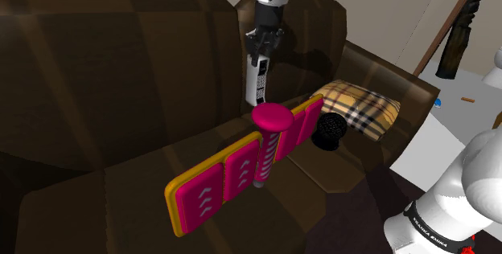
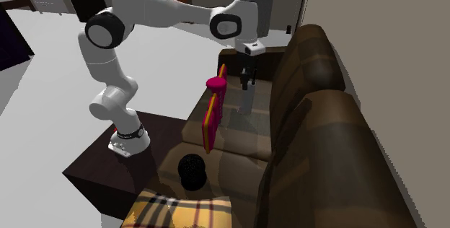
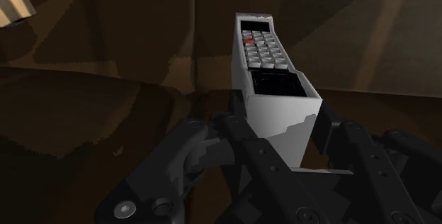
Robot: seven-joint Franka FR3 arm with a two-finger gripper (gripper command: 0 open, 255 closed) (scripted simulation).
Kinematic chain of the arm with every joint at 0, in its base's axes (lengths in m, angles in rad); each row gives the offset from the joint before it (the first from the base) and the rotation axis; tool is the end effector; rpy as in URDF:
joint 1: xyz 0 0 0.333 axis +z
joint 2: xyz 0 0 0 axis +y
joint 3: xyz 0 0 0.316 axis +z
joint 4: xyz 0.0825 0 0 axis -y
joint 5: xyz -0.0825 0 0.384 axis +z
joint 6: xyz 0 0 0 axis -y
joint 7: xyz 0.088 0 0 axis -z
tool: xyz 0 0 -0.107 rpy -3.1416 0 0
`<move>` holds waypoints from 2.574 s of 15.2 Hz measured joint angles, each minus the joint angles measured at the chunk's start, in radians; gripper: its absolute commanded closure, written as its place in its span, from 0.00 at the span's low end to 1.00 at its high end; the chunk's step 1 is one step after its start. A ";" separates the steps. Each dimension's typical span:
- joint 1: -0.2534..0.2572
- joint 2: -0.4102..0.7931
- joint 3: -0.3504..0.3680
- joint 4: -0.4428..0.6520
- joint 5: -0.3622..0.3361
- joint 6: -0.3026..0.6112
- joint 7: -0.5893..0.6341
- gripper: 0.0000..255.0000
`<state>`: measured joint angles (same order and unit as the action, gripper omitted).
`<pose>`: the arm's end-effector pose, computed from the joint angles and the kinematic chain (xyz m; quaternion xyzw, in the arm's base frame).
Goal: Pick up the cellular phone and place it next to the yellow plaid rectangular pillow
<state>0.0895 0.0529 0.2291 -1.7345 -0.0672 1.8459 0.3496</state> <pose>0.5587 0.1759 0.5415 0.9992 -0.0077 0.0370 0.0153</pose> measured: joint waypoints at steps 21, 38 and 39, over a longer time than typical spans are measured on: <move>-0.194 -0.403 -0.281 -0.439 0.028 0.056 -0.477 1.00; -0.345 -0.431 -0.578 -0.438 -0.049 0.047 -0.888 1.00; -0.352 -0.421 -0.598 -0.425 -0.050 0.045 -0.915 1.00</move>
<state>-0.2625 -0.3677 -0.3684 -2.1592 -0.1173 1.8910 -0.5652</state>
